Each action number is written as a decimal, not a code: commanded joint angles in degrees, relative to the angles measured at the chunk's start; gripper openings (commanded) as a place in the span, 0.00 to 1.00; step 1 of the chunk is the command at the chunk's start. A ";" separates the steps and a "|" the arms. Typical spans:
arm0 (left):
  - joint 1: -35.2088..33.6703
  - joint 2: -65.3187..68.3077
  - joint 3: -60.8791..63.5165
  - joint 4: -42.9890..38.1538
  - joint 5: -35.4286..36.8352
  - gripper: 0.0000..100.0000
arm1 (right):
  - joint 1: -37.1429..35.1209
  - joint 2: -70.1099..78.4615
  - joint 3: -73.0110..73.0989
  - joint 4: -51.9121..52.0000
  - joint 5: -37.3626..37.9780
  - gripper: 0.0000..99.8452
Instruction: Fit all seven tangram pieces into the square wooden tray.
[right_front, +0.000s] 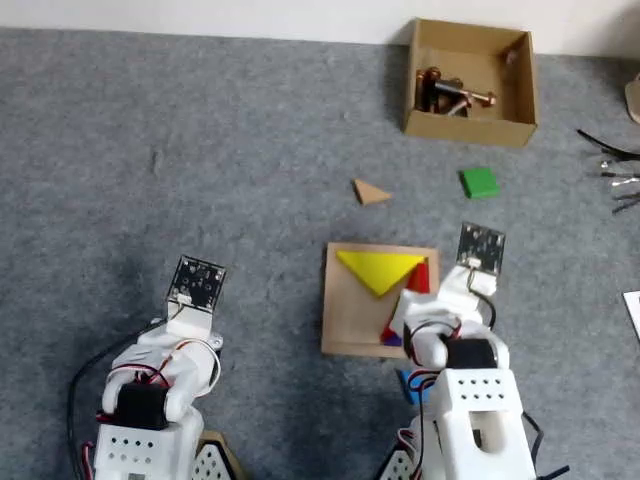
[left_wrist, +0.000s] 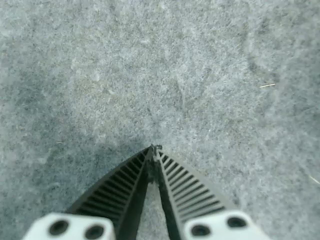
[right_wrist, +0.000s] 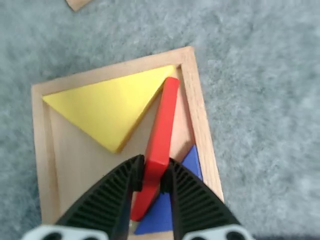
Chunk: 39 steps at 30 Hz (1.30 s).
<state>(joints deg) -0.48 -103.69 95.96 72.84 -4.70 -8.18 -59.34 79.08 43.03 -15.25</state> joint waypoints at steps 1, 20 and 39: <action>-0.75 -0.84 1.19 0.35 0.53 0.01 | 1.19 -0.84 -5.05 0.13 1.14 0.00; -0.75 -0.84 1.19 0.35 0.53 0.01 | -15.87 -0.84 -11.65 7.52 5.27 0.00; -0.75 -0.84 1.19 0.35 0.53 0.01 | -21.49 -0.75 0.04 -7.87 1.14 0.00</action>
<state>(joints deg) -0.48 -103.69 95.96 72.84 -4.70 -28.84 -59.34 79.34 37.41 -13.67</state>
